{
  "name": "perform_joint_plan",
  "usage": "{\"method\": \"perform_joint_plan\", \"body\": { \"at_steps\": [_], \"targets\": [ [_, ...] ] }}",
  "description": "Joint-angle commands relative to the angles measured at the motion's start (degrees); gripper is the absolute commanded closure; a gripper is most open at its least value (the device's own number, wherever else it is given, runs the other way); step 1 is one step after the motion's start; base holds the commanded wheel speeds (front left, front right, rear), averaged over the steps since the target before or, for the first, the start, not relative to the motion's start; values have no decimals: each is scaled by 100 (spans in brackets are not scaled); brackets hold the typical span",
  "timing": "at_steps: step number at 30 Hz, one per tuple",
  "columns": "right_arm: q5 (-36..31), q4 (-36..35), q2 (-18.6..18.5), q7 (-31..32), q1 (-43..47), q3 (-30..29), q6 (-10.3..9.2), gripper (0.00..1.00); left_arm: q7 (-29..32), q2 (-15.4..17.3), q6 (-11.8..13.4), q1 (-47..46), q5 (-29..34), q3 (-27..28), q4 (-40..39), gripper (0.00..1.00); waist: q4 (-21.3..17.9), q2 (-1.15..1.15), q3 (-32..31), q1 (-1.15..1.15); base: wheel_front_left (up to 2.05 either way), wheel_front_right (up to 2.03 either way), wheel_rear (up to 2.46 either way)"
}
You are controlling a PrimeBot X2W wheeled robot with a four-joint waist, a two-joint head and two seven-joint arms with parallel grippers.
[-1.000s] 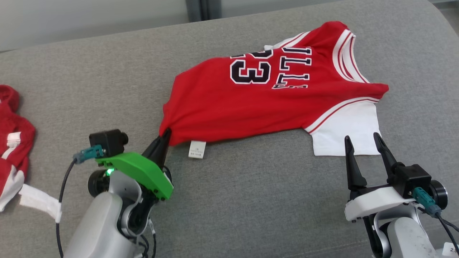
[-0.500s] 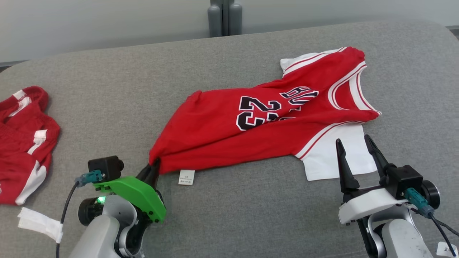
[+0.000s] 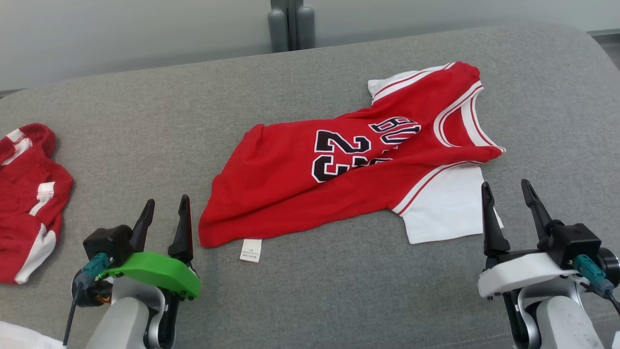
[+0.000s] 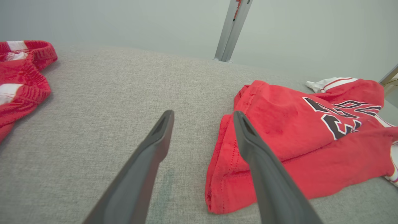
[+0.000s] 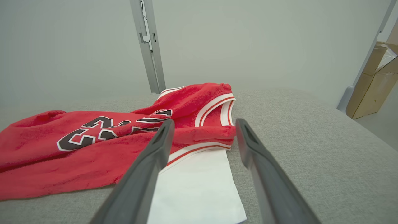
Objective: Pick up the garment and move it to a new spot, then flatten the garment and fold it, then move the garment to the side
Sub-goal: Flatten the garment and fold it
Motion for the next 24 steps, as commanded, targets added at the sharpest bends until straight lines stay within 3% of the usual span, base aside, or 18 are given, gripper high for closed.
{"method": "perform_joint_plan", "body": {
  "at_steps": [1, 5, 11, 24],
  "targets": [
    [32, -66, -9, -27, 71, -93, -10, 0, -86, 66, 30, 239, 244, 106, -328, 0, 198, 0, -143, 0, 0, 0, 0],
    [-21, -95, -7, 0, 69, -203, -10, 0, -83, -57, 12, 656, 644, 555, -1260, 0, 371, 0, -235, 0, 0, 0, 0],
    [188, 116, -10, 273, 158, -30, -10, 0, -81, -339, -167, 1335, 1158, 1126, -2026, 0, 480, 0, -449, 0, 0, 0, 0],
    [41, 318, -11, 495, 389, 199, -10, 0, -83, -618, -451, 2190, 1641, 1617, -2132, 0, 546, 0, -868, 0, 0, 0, 0]
  ]
}}
